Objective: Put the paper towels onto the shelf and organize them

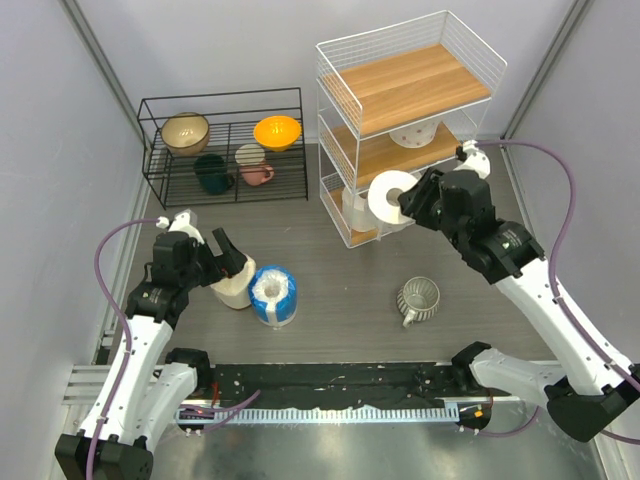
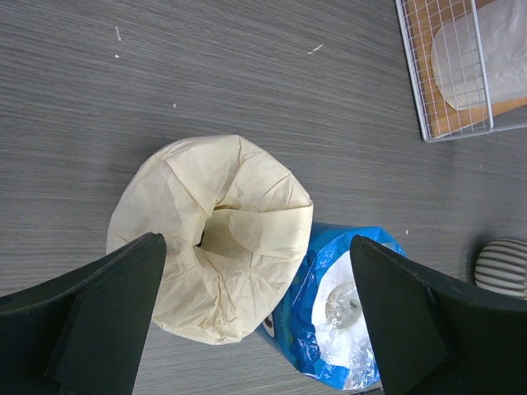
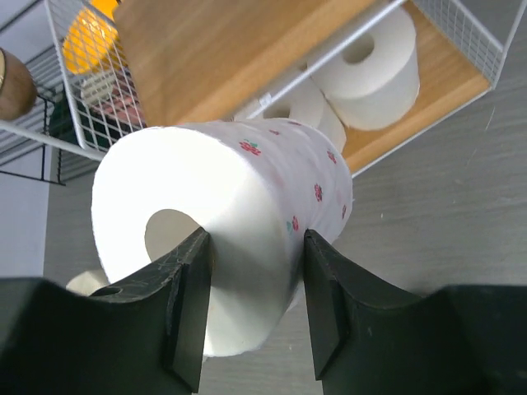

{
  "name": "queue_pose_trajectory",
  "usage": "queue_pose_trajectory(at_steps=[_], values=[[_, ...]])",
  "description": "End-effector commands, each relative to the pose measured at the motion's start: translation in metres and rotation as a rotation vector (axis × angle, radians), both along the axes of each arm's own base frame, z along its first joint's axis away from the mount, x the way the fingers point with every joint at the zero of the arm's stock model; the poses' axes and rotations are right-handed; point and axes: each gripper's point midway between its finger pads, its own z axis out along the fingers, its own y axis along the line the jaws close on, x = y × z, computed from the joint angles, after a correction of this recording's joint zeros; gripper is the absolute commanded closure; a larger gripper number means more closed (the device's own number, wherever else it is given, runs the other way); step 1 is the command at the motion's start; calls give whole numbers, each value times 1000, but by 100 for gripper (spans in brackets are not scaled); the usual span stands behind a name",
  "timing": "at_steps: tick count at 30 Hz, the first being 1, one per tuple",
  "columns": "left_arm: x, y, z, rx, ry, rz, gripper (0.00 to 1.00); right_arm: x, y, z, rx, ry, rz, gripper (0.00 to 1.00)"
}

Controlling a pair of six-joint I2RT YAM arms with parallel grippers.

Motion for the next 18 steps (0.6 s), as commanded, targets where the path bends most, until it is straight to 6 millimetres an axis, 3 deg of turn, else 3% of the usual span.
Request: queue_pose_trajectory(at_steps=[1, 8, 18], values=[[4, -5, 6, -13, -32, -23, 0, 13, -14, 54, 6, -135, -40, 52], [4, -5, 7, -13, -35, -24, 0, 26, -18, 80, 28, -187, -55, 52], [4, -5, 7, -13, -38, -24, 0, 49, -10, 92, 81, -216, -33, 53]])
